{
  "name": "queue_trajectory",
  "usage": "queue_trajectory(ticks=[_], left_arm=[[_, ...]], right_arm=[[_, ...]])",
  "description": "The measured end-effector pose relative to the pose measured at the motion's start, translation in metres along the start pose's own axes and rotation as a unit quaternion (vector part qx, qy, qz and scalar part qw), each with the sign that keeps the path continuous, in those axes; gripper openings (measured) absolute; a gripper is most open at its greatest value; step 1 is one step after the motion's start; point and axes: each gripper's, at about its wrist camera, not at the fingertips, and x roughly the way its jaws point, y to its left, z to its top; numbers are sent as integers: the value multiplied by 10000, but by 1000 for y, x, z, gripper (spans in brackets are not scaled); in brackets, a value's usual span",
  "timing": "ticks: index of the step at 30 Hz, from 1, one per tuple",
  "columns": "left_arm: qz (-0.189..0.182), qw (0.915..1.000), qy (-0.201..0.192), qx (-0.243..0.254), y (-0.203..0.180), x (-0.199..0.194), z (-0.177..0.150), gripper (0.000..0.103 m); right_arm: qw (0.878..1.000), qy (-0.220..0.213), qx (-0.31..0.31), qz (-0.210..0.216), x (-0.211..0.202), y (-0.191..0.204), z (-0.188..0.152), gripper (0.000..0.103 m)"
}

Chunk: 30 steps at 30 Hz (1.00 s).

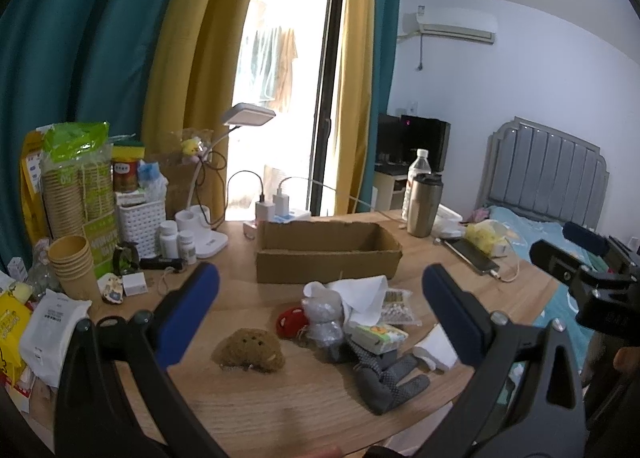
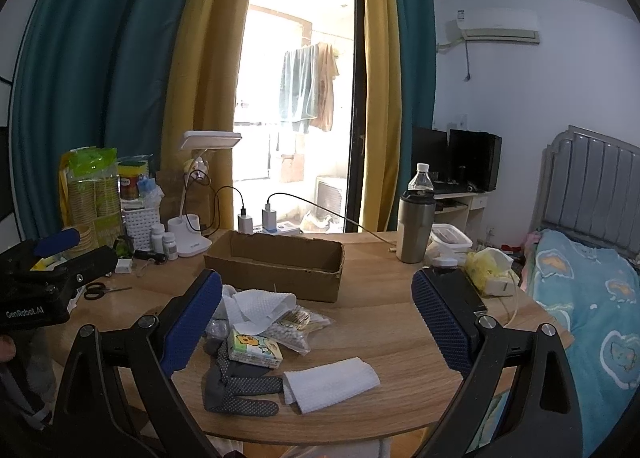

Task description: Organize soft objects

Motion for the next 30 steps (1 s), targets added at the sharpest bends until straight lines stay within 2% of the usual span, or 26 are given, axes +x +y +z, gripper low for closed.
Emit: queue_trajectory(ticks=[30], left_arm=[[-109, 9999, 15, 28, -6, -4, 0, 103]], right_arm=[[10000, 30, 5, 45, -1, -1, 3, 98]])
